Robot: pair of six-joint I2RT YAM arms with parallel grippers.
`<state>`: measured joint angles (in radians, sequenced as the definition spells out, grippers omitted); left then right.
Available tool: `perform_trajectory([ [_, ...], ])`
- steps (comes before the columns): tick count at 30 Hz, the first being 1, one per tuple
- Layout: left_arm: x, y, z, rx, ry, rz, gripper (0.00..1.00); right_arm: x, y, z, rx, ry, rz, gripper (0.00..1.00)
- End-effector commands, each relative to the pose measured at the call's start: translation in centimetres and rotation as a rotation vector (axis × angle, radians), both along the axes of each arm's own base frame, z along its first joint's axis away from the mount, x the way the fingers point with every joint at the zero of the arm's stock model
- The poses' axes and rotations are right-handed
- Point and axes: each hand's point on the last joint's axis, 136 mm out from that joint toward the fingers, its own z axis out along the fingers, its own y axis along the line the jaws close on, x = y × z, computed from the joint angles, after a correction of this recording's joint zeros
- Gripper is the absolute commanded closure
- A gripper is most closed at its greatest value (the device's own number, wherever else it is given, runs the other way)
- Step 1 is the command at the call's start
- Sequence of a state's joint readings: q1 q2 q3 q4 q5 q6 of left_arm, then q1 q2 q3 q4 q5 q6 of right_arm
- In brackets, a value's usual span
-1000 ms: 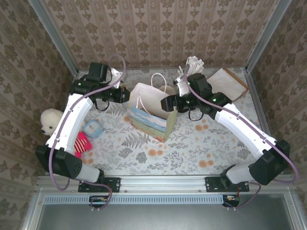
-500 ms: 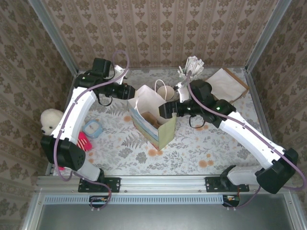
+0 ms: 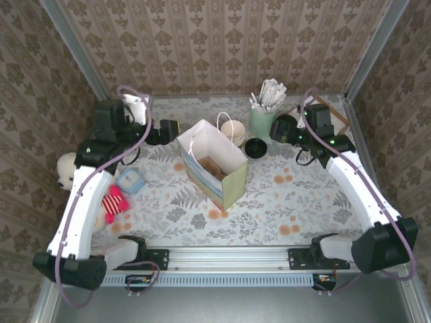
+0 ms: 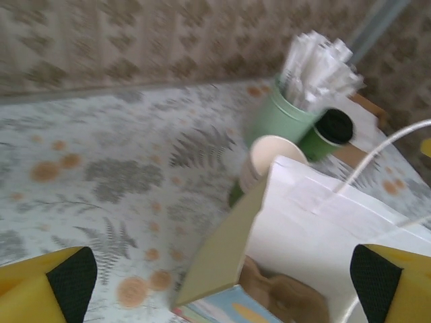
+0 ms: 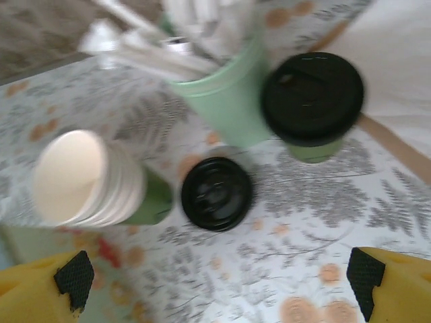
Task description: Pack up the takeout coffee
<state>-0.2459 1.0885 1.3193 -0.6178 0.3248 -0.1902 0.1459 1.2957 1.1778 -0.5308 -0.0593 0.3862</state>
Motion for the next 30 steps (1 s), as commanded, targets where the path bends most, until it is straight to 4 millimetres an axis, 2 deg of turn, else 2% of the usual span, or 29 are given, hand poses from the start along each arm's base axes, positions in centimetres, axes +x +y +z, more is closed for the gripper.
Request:
perform_trajectory([
  [1, 1.1, 5.0, 0.9, 0.019, -0.104, 0.293, 0.0, 1.2, -1.9, -2.9, -0.043, 0.06, -0.002, 0.0],
  [3, 0.5, 7.0, 0.4, 0.03, -0.106, 0.398, 0.0, 2.6, -2.6, -4.7, -0.041, 0.092, 0.024, 0.0],
  [6, -0.4, 8.8, -0.7, 0.041, -0.094, 0.478, 0.0, 4.5, -3.7, -6.4, -0.003, 0.14, 0.026, 0.0],
  [13, -0.9, 9.9, -2.4, 0.055, -0.081, 0.533, 0.0, 9.0, -4.1, -8.6, -0.043, 0.161, 0.089, 0.0],
  [18, -1.1, 10.7, -2.7, 0.065, -0.081, 0.572, 0.0, 11.2, -3.4, -9.3, -0.021, 0.157, 0.125, 0.0],
  [24, -1.2, 11.6, -3.3, 0.094, -0.05, 0.617, 0.0, 12.5, -3.7, -10.2, -0.018, 0.168, 0.107, 0.0],
  [30, -1.0, 11.2, -3.3, 0.096, -0.044, 0.593, 0.0, 12.6, -3.8, -11.1, -0.017, 0.2, 0.101, 0.11],
])
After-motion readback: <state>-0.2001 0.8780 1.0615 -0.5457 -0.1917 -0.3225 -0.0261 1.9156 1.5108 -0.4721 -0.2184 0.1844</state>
